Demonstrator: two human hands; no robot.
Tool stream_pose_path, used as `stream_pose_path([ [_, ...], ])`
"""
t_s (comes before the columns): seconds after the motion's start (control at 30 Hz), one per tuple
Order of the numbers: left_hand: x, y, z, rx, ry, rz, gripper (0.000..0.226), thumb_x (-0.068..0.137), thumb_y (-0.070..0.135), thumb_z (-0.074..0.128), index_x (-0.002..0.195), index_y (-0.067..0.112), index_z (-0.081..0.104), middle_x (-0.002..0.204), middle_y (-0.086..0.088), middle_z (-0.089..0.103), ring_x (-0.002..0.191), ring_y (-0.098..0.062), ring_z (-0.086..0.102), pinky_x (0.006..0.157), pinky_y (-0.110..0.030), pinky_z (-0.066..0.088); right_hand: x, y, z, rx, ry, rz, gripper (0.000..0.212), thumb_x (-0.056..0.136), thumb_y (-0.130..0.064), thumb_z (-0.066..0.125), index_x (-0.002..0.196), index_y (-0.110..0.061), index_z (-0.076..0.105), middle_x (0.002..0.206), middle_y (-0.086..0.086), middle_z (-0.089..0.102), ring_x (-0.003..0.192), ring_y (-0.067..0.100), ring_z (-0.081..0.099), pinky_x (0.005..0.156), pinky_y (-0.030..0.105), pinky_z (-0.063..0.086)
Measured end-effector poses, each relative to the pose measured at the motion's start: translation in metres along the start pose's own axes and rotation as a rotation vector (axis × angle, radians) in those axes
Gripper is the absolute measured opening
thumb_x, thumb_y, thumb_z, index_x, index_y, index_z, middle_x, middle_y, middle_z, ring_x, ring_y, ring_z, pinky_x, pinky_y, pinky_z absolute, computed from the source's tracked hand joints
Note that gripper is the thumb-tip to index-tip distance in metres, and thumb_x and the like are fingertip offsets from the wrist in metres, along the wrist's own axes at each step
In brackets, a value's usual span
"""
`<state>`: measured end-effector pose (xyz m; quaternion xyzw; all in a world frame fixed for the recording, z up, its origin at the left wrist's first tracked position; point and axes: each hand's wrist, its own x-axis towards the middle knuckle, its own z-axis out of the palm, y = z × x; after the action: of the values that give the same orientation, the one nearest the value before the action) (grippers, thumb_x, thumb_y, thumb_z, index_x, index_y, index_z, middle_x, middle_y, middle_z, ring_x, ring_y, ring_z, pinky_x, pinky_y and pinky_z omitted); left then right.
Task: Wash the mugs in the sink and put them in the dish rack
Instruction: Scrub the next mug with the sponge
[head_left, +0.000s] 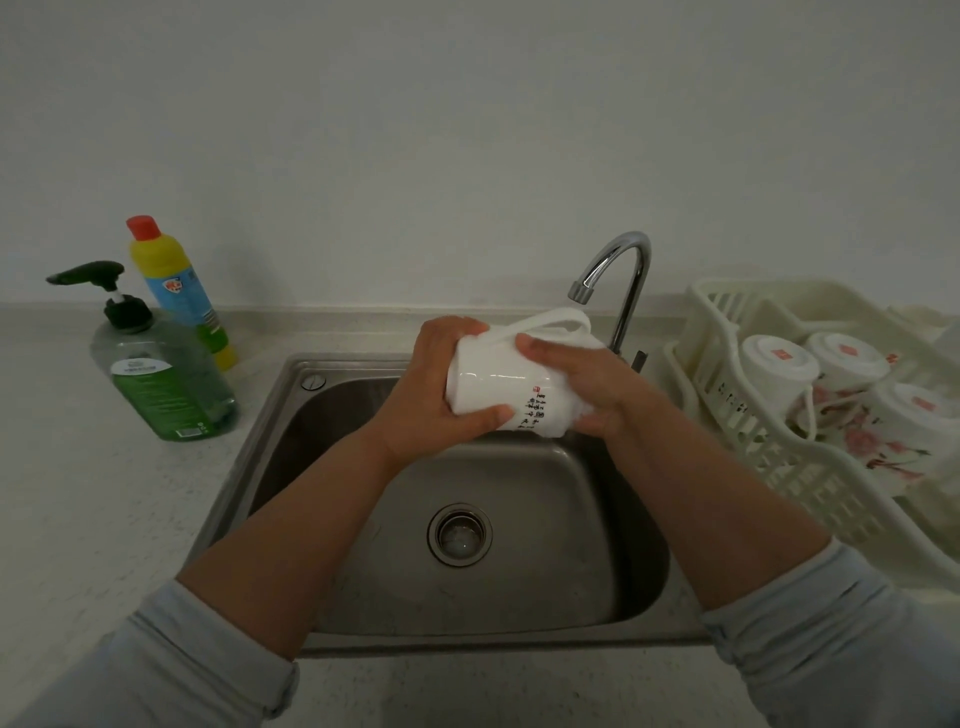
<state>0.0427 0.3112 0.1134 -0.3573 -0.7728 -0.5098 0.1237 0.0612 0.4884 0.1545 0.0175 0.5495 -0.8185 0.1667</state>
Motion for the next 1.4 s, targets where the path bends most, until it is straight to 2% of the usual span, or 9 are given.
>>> stream_pose_path([
  [0.1, 0.009, 0.006, 0.000, 0.010, -0.043, -0.026, 0.049, 0.070, 0.047, 0.063, 0.112, 0.039, 0.041, 0.113, 0.006, 0.041, 0.107, 0.002, 0.043, 0.085, -0.008, 0.038, 0.002, -0.002, -0.001, -0.073, 0.160, -0.088, 0.017, 0.079, -0.006, 0.065, 0.096, -0.005, 0.060, 0.086, 0.015, 0.065, 0.068, 0.025, 0.066, 0.051, 0.032, 0.055],
  [0.33, 0.026, 0.015, -0.001, 0.113, -0.081, -0.130, 0.019, 0.084, 0.040, 0.063, 0.080, 0.033, 0.046, 0.110, 0.003, 0.055, 0.097, 0.007, 0.048, 0.078, -0.003, 0.035, -0.002, -0.005, 0.000, -0.367, 0.340, -0.089, 0.051, 0.071, -0.007, 0.077, 0.115, 0.002, 0.054, 0.095, 0.019, 0.066, 0.073, 0.025, 0.066, 0.055, 0.034, 0.057],
  [0.47, 0.020, 0.012, 0.003, 0.128, -0.255, -0.100, 0.020, 0.089, 0.040, 0.050, 0.091, 0.021, 0.056, 0.109, 0.014, 0.048, 0.098, 0.011, 0.047, 0.079, -0.004, 0.037, -0.010, -0.011, -0.002, -0.458, 0.285, -0.011, 0.029, 0.073, -0.005, 0.074, 0.094, -0.010, 0.055, 0.080, 0.010, 0.066, 0.065, 0.021, 0.066, 0.051, 0.032, 0.056],
  [0.6, 0.010, 0.015, 0.010, -0.105, -0.107, -0.279, 0.025, 0.088, 0.031, 0.048, 0.104, 0.016, 0.060, 0.110, 0.009, 0.053, 0.094, 0.001, 0.055, 0.078, -0.017, 0.047, -0.008, -0.013, -0.002, -0.217, 0.310, -0.031, 0.031, 0.070, -0.009, 0.078, 0.092, -0.006, 0.056, 0.080, 0.013, 0.067, 0.059, 0.021, 0.068, 0.052, 0.034, 0.056],
  [0.77, 0.005, 0.026, 0.020, -0.486, 0.075, -0.713, 0.022, 0.095, 0.023, 0.047, 0.107, 0.009, 0.059, 0.097, -0.008, 0.064, 0.084, -0.019, 0.060, 0.068, -0.025, 0.051, 0.004, -0.009, -0.011, -0.643, 0.734, -0.624, 0.013, 0.080, -0.024, 0.072, 0.081, -0.025, 0.059, 0.083, -0.007, 0.058, 0.083, 0.013, 0.057, 0.080, 0.027, 0.049],
  [0.93, 0.016, 0.027, 0.020, -0.644, 0.285, -0.890, 0.017, 0.091, 0.023, 0.053, 0.079, 0.011, 0.054, 0.076, -0.010, 0.063, 0.072, -0.025, 0.059, 0.070, -0.040, 0.050, 0.001, 0.013, -0.002, -1.319, 0.334, -0.938, 0.032, 0.085, -0.032, 0.049, 0.102, -0.014, 0.069, 0.107, 0.008, 0.068, 0.098, 0.025, 0.063, 0.086, 0.031, 0.050],
  [1.1, 0.017, 0.038, 0.023, -0.456, 0.352, -0.823, 0.022, 0.092, 0.014, 0.041, 0.075, 0.011, 0.054, 0.070, -0.006, 0.059, 0.062, -0.019, 0.059, 0.056, -0.025, 0.048, 0.002, 0.020, 0.007, -0.862, 0.269, -0.692, 0.020, 0.089, -0.024, 0.057, 0.069, -0.024, 0.061, 0.089, 0.000, 0.066, 0.084, 0.003, 0.059, 0.080, 0.023, 0.046],
  [1.2, 0.022, 0.037, 0.020, -0.489, 0.450, -0.839, 0.027, 0.092, 0.012, 0.038, 0.067, 0.012, 0.048, 0.063, -0.005, 0.053, 0.057, -0.017, 0.054, 0.054, -0.025, 0.045, 0.004, 0.018, 0.010, -0.958, 0.265, -0.766, 0.018, 0.085, -0.014, 0.063, 0.074, -0.021, 0.052, 0.070, -0.010, 0.055, 0.064, 0.000, 0.052, 0.064, 0.017, 0.044],
  [1.4, 0.018, 0.042, 0.027, -0.419, 0.330, -0.861, 0.029, 0.094, 0.014, 0.038, 0.064, 0.013, 0.042, 0.061, -0.003, 0.048, 0.055, -0.016, 0.045, 0.051, -0.024, 0.036, 0.022, 0.002, -0.006, -1.073, 0.385, -0.836, 0.009, 0.081, -0.015, 0.066, 0.082, -0.007, 0.065, 0.087, 0.000, 0.054, 0.077, 0.007, 0.054, 0.074, 0.017, 0.045],
])
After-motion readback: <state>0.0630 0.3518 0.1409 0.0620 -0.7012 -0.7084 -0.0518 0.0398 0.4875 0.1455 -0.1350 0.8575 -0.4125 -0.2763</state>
